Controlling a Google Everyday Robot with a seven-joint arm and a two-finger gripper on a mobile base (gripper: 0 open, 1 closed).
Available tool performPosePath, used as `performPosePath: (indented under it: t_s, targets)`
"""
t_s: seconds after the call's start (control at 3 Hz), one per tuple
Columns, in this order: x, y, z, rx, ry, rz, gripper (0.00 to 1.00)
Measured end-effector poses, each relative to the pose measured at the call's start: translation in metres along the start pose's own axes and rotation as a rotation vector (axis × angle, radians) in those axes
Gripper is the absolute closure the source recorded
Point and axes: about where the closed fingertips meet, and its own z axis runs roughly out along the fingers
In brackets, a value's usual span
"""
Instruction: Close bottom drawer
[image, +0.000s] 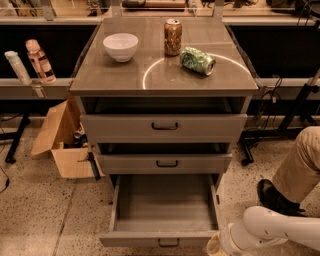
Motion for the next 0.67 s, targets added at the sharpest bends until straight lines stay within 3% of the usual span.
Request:
performPosePath:
  t_s: [0.67]
  targets:
    - [0.019, -0.003, 0.039, -0.045, 0.024, 0.057, 1.00]
